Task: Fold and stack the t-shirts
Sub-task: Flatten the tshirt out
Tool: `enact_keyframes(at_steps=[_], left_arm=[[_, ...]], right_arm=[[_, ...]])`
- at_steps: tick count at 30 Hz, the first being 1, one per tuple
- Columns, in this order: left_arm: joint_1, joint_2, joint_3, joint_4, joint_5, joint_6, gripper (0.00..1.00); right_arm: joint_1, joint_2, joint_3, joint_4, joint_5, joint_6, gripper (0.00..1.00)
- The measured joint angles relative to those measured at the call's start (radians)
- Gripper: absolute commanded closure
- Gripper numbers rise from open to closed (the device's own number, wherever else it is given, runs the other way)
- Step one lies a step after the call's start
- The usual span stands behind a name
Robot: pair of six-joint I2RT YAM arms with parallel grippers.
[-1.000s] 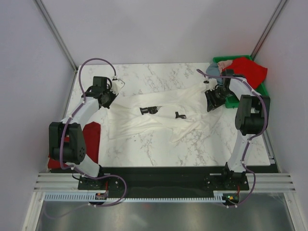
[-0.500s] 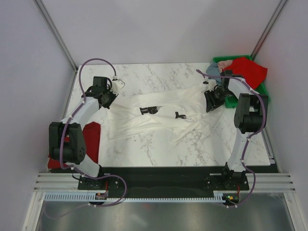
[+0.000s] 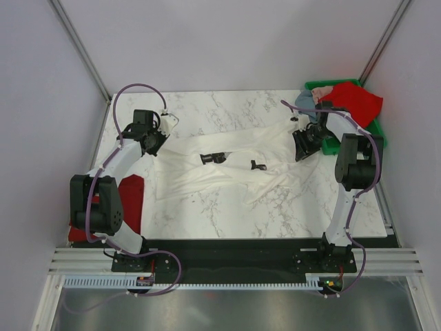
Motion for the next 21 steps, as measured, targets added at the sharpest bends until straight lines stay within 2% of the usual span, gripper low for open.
enact_keyframes(at_steps=[5,8,11,18,21], left_arm=[[0.0,0.0,0.0,0.0,0.0,0.0,0.98],[0.0,0.002,0.0,-0.001,0.0,0.0,0.98],[0.0,0.002,0.0,-0.001,0.0,0.0,0.98],[0.0,0.002,0.0,-0.002,0.0,0.0,0.98],[0.0,0.002,0.0,-0.003,-0.004,0.0,0.98]], right_arm=[[0.0,0.008,-0.003,0.0,0.003,0.001,0.58],[0.003,0.008,-0.01,0.0,0.006,0.001,0.62],[0.005,0.008,-0.016,0.0,0.008,0.003,0.7],[0.005,0.009,-0.023,0.002,0.009,0.002,0.98],[0.007,0.007,-0.03,0.006,0.009,0.0,1.0]])
